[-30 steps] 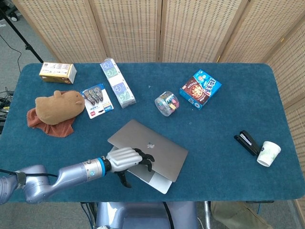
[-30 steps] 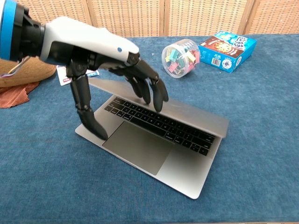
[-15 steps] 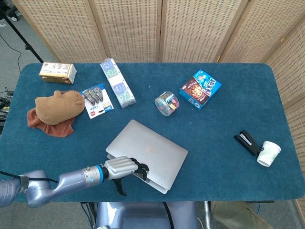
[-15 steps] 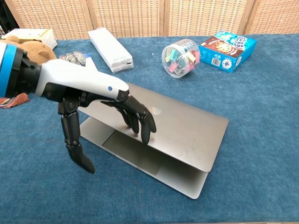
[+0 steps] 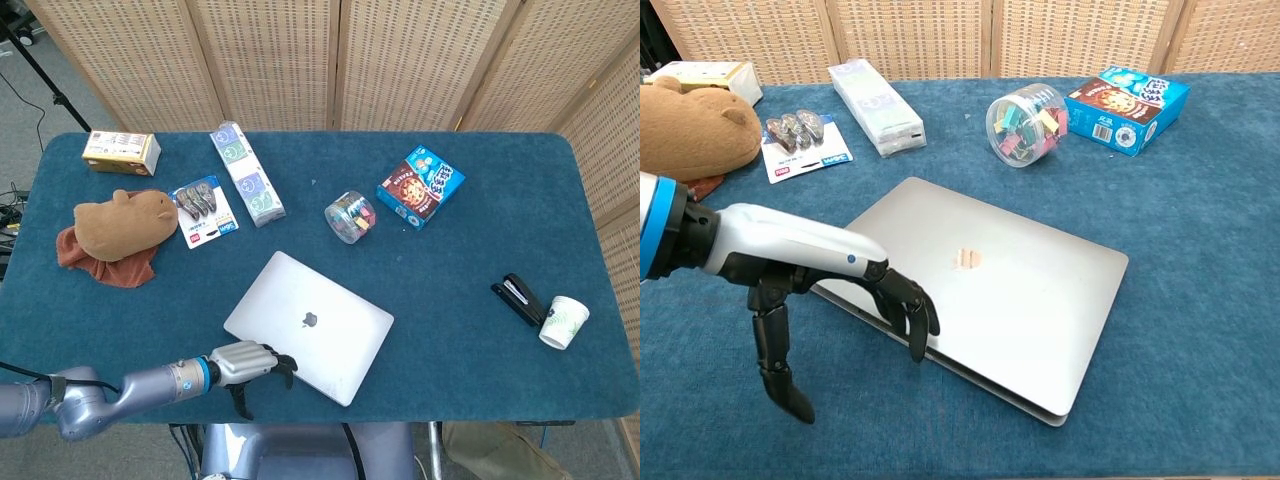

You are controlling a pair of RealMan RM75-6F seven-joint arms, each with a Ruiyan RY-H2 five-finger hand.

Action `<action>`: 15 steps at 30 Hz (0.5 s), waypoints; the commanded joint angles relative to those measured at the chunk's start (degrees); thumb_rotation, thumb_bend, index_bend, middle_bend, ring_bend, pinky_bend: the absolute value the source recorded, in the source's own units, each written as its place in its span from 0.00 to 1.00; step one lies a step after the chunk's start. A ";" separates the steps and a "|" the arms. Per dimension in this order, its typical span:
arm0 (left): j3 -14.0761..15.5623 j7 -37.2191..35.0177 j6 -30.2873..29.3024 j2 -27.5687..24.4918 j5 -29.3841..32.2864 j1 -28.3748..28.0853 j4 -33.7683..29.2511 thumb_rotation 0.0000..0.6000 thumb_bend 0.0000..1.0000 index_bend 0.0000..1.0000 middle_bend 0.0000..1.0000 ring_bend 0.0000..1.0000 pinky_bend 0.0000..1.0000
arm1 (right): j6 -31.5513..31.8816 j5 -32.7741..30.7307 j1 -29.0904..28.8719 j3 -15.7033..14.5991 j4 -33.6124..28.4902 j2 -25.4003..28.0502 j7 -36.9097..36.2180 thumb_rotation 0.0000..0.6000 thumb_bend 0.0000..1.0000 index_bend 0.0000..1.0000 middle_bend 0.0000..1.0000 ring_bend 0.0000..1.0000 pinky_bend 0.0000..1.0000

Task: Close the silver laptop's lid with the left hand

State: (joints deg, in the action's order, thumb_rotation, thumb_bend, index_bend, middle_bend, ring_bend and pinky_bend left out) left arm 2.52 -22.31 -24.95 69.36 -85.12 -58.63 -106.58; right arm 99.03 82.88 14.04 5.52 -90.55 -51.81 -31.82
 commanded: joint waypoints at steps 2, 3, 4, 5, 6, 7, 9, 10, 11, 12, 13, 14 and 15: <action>0.76 0.10 -0.10 0.77 0.04 0.49 0.77 1.00 0.12 0.34 0.20 0.22 0.18 | 0.03 0.08 -0.03 -0.01 -0.08 -0.03 0.16 1.00 0.19 0.02 0.00 0.00 0.00; 0.90 0.14 -0.06 0.89 0.02 0.54 0.91 1.00 0.12 0.34 0.20 0.22 0.18 | 0.00 0.04 -0.03 -0.01 -0.10 -0.03 0.20 1.00 0.19 0.02 0.00 0.00 0.00; 0.98 0.15 -0.07 0.98 0.02 0.58 1.01 1.00 0.12 0.34 0.20 0.22 0.18 | -0.03 0.02 -0.03 -0.02 -0.12 -0.02 0.20 1.00 0.19 0.02 0.00 0.00 0.00; 1.06 0.12 -0.08 1.04 0.05 0.64 1.06 1.00 0.12 0.34 0.20 0.22 0.18 | -0.04 0.01 -0.04 -0.02 -0.16 0.00 0.18 1.00 0.19 0.02 0.00 0.00 0.00; 1.16 0.01 -0.01 1.02 0.10 0.67 1.04 1.00 0.12 0.34 0.20 0.22 0.18 | -0.02 0.02 -0.02 -0.02 -0.19 0.03 0.14 1.00 0.19 0.02 0.00 0.00 0.00; 1.22 0.00 0.03 1.03 0.09 0.68 1.09 1.00 0.12 0.34 0.20 0.22 0.18 | -0.01 0.04 -0.02 -0.01 -0.20 0.04 0.12 1.00 0.19 0.02 0.00 0.00 0.00; 1.31 0.04 -0.04 1.01 0.05 0.74 1.13 1.00 0.12 0.34 0.20 0.22 0.18 | 0.07 0.03 0.00 0.01 -0.18 0.03 0.08 1.00 0.19 0.02 0.00 0.00 0.00; 1.34 0.03 -0.09 0.97 0.08 0.78 1.09 1.00 0.12 0.34 0.20 0.22 0.18 | 0.04 0.05 0.00 -0.01 -0.16 0.04 0.06 1.00 0.19 0.02 0.00 0.00 0.00; 1.35 -0.03 -0.13 0.89 0.14 0.81 1.03 1.00 0.12 0.34 0.20 0.22 0.18 | 0.05 0.06 0.01 -0.01 -0.16 0.05 -0.05 1.00 0.19 0.02 0.00 0.00 0.00; 1.32 -0.01 -0.21 0.78 0.16 0.83 0.99 1.00 0.12 0.34 0.20 0.22 0.18 | 0.14 0.07 0.04 0.01 -0.14 0.06 -0.13 1.00 0.19 0.02 0.00 0.00 0.00; 1.30 0.00 -0.26 0.70 0.18 0.84 0.95 1.00 0.12 0.34 0.20 0.22 0.18 | 0.21 0.09 0.07 0.01 -0.11 0.06 -0.16 1.00 0.19 0.02 0.00 0.00 0.00; 1.20 -0.03 -0.42 0.56 0.23 0.86 0.86 1.00 0.12 0.34 0.20 0.22 0.18 | 0.34 0.11 0.11 0.04 -0.10 0.07 -0.22 1.00 0.19 0.02 0.00 0.00 0.00; 1.07 -0.11 -0.66 0.37 0.24 0.92 0.73 1.00 0.12 0.34 0.20 0.22 0.18 | 0.44 0.12 0.15 0.06 -0.07 0.08 -0.34 1.00 0.19 0.02 0.00 0.00 0.00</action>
State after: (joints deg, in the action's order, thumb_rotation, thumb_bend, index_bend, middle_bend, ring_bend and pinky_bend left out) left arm 3.66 -22.38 -25.51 69.83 -84.90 -57.74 -105.78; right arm 99.44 82.99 14.17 5.56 -90.63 -51.74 -32.12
